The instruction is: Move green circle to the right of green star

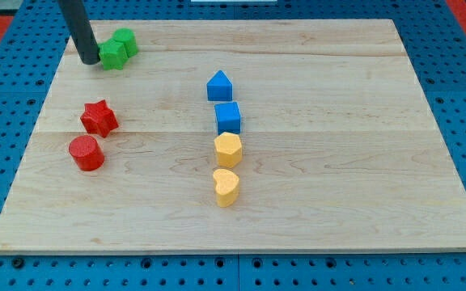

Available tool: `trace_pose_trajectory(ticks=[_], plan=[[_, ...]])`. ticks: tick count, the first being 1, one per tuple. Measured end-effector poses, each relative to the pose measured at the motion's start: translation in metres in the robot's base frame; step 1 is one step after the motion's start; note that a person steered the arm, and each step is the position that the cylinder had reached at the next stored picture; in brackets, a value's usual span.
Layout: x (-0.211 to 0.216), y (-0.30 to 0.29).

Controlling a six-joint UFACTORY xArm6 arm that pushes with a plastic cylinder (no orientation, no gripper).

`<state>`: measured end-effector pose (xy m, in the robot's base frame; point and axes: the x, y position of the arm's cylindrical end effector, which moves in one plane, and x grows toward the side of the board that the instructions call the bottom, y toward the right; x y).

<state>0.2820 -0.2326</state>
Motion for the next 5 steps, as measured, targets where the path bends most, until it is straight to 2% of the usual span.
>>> trace_pose_trajectory(ticks=[1,2,3,4,5], plan=[[-0.014,-0.038],[-0.039,-0.039],[-0.060,-0.001],[-0.063,0.037],[-0.056,0.041]])
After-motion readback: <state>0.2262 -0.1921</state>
